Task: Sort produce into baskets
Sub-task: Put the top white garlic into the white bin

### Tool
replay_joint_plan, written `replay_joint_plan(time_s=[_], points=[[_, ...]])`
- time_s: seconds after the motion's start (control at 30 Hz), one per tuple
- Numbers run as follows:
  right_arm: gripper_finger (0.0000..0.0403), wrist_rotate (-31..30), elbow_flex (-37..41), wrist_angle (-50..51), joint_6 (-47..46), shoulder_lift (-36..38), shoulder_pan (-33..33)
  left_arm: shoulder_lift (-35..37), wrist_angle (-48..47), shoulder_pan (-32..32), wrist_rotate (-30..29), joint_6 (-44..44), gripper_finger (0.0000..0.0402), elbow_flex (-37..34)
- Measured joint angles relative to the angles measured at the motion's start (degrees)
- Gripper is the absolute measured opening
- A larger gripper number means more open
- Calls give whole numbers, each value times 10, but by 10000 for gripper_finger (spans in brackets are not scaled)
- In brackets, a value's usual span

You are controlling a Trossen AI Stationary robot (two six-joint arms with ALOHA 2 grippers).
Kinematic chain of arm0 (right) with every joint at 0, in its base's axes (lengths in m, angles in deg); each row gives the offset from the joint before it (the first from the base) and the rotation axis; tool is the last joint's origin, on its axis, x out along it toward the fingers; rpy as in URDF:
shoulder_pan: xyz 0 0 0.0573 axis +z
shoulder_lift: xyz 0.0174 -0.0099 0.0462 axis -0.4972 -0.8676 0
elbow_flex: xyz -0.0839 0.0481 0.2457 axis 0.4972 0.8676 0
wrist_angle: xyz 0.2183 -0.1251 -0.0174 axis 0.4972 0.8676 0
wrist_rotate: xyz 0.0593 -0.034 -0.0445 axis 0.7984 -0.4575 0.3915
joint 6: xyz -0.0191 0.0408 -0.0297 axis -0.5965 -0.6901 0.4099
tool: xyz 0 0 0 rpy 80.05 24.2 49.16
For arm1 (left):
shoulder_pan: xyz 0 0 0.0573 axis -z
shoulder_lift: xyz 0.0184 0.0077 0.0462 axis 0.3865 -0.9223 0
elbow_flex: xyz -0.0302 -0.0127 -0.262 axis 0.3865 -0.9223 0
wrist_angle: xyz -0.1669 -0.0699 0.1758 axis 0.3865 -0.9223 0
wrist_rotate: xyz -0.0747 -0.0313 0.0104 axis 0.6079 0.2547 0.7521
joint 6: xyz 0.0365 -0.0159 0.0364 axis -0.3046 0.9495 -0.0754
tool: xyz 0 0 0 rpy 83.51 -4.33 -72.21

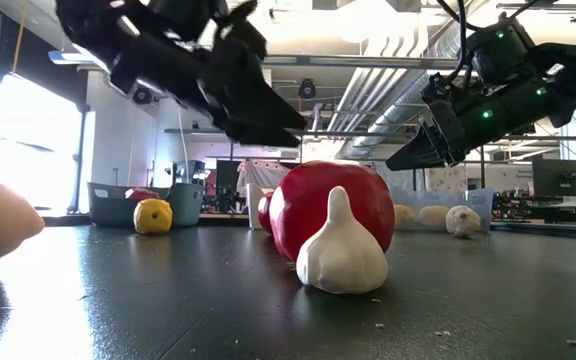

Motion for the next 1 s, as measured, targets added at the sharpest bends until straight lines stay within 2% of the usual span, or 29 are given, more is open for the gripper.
replay_joint_plan(time_s=[0.23, 0.47, 0.8, 1.0], points=[[114, 0, 0, 0, 0, 0, 0, -90, 26, 0, -1, 45, 385, 48], [114, 0, 0, 1, 0, 0, 0, -144, -6, 0, -6, 45, 385, 105], [114, 0, 0, 4, 0, 0, 0, -178, -14, 1, -54, 46, 383, 115], [114, 0, 0, 4, 9, 0, 0, -178, -9, 1, -63, 33, 346, 115]])
